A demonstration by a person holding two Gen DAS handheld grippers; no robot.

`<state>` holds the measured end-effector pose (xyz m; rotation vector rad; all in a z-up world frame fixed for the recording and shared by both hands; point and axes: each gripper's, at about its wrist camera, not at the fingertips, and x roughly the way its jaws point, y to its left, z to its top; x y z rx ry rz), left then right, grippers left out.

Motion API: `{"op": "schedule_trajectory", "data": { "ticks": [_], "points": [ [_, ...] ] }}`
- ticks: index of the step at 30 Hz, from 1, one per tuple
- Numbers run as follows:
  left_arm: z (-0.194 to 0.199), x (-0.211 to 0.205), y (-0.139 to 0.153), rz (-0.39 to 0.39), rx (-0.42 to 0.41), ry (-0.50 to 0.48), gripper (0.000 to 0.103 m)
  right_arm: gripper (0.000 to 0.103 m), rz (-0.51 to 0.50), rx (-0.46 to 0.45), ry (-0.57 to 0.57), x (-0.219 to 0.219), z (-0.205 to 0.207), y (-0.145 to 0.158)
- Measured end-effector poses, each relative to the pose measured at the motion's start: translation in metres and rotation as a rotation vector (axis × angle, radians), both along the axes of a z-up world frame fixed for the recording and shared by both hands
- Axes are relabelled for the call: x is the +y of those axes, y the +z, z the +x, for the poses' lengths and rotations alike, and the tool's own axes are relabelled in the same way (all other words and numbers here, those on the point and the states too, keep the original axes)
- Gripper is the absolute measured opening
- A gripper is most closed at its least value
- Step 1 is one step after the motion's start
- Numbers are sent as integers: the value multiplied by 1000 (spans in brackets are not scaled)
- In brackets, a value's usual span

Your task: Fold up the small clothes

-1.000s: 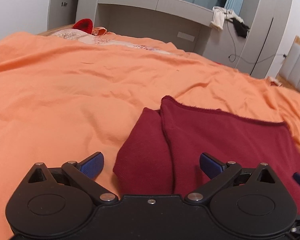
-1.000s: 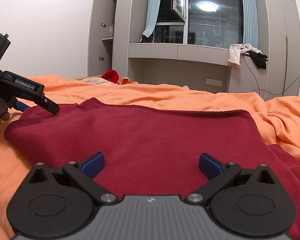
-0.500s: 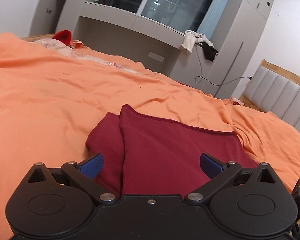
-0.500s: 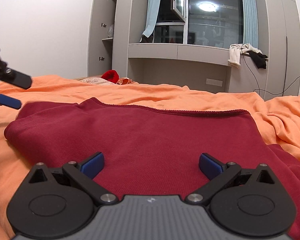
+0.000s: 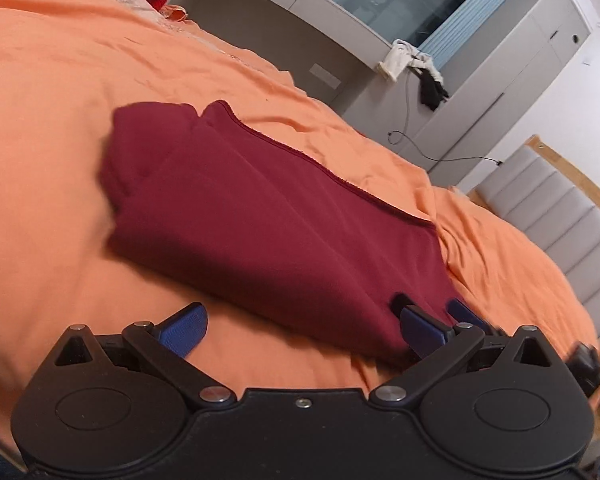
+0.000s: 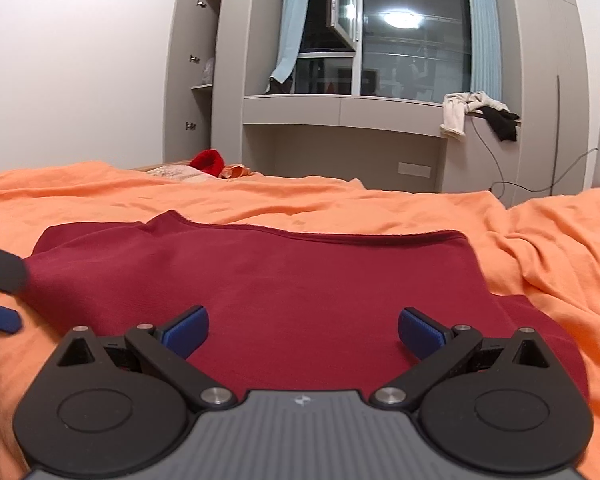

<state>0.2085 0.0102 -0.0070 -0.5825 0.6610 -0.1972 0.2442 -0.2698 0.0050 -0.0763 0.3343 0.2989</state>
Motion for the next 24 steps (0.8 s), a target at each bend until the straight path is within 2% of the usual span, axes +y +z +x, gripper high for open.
{"op": "schedule_trajectory", "data": {
  "ticks": [6, 9, 13, 21, 24],
  "points": [
    [28, -8, -1, -24, 65, 189, 102, 103, 33, 28, -37, -26, -1, 1],
    [37, -11, 1, -3, 73, 257, 102, 103, 57, 51, -30, -33, 0, -2],
    [44, -13, 2, 38, 71, 273, 101, 103, 48, 43, -29, -31, -2, -3],
    [33, 2, -2, 16, 49, 304, 83, 103, 42, 37, -35, -28, -3, -5],
    [34, 6, -4, 4, 42, 326, 81, 103, 36, 32, -36, -26, -3, -6]
  ]
}}
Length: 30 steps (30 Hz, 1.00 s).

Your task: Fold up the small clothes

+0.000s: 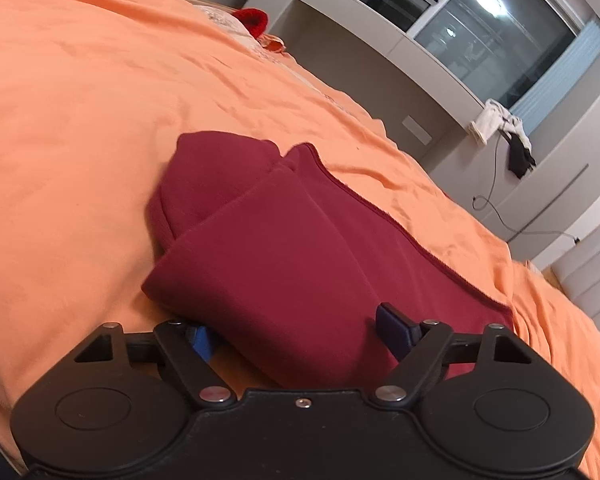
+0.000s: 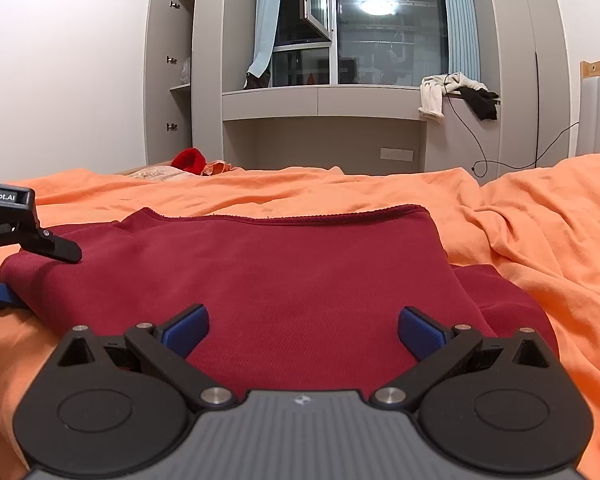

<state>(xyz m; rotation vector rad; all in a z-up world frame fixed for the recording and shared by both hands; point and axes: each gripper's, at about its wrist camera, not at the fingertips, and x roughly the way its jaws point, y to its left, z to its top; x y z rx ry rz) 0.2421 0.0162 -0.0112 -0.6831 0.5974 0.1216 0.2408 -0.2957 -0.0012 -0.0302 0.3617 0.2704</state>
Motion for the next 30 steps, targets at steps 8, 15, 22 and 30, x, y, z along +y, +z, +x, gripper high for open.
{"op": "schedule_trajectory", "data": {
  "ticks": [8, 15, 22, 30],
  "points": [
    [6, -3, 2, 62, 1, 38, 62, 103, -5, -6, 0, 1, 0, -1],
    [9, -12, 18, 186, -13, 34, 24, 103, -5, 6, 0, 0, 0, -1],
    [14, -34, 52, 337, -80, -35, 16, 103, 18, 32, 15, -7, 1, 6],
    [35, -97, 106, 485, -199, -218, 15, 103, 174, -16, -82, -65, 2, 41]
  ]
}}
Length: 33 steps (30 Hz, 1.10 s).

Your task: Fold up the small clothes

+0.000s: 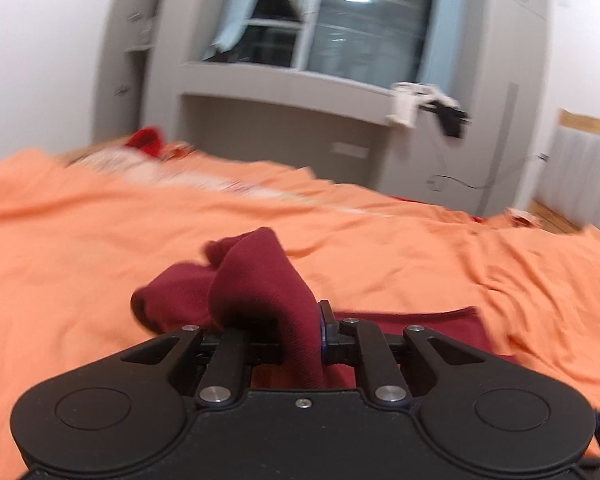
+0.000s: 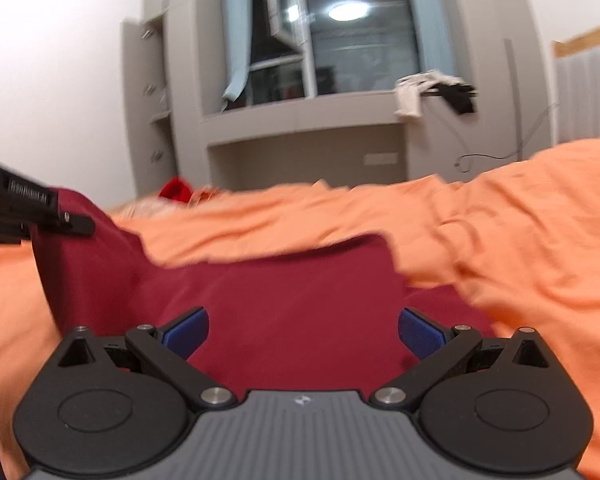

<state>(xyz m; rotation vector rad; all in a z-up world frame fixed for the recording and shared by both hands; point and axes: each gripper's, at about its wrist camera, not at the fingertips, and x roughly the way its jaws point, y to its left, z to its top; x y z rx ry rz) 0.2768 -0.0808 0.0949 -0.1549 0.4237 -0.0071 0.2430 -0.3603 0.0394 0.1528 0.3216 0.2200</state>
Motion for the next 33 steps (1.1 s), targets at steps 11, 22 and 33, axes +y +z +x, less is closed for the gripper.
{"op": "schedule_trajectory", "data": {
  "ticks": [11, 22, 33],
  "points": [
    [-20, -142, -25, 288, 14, -449, 13, 103, 208, 2, -291, -128, 11, 21],
    [-42, -154, -56, 324, 50, -554, 43, 103, 279, 83, -285, -150, 24, 2],
    [-55, -166, -43, 377, -41, -634, 72, 103, 304, 113, -294, -148, 25, -1]
  ]
}}
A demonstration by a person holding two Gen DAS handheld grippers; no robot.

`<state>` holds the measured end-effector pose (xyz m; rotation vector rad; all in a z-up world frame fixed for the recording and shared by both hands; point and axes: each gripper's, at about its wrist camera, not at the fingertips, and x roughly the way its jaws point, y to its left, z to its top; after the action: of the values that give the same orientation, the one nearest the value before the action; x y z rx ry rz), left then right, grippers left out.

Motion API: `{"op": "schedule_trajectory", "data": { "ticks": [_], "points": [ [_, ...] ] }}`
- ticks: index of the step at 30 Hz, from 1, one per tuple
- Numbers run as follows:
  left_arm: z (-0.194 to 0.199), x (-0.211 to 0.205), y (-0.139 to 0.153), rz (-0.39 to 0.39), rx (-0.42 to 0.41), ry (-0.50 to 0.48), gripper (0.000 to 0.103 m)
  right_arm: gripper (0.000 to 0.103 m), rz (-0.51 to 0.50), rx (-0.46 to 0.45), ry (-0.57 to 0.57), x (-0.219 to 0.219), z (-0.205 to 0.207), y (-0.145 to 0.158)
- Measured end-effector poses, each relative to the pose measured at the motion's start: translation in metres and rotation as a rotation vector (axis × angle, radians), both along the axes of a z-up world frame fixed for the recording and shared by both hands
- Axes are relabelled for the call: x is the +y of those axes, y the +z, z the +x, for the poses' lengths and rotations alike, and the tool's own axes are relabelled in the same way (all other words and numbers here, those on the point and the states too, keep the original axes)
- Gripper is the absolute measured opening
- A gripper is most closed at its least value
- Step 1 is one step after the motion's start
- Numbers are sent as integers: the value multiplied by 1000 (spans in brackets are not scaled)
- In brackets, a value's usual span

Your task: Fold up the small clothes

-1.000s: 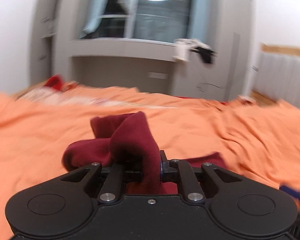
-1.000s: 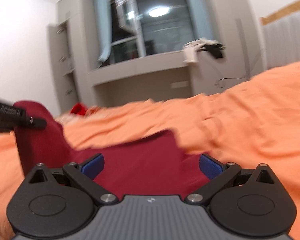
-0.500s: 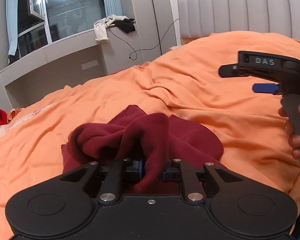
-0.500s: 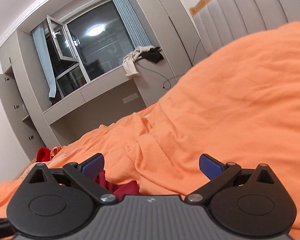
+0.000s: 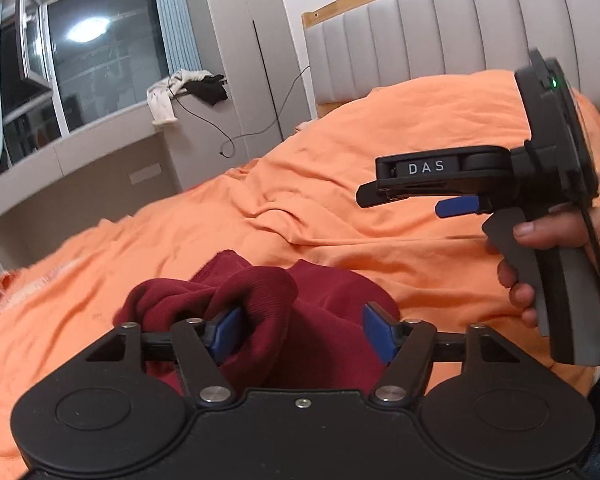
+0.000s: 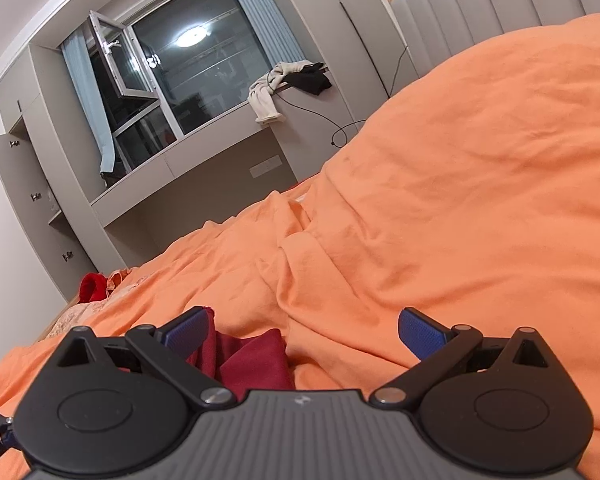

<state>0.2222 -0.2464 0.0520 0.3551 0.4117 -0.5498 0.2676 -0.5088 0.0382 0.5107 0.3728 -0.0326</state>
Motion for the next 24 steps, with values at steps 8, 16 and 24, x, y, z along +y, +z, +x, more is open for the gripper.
{"op": "schedule_trajectory", "data": {
  "ticks": [8, 16, 24],
  "points": [
    [-20, 43, 0, -126, 104, 37, 80, 103, 41, 8, 14, -2, -4, -2],
    [17, 83, 15, -169, 150, 261, 87, 103, 52, 25, 27, 3, -1, -5],
    [89, 103, 14, -434, 355, 281, 90, 103, 47, 34, 34, 4, 1, -7]
  ]
}}
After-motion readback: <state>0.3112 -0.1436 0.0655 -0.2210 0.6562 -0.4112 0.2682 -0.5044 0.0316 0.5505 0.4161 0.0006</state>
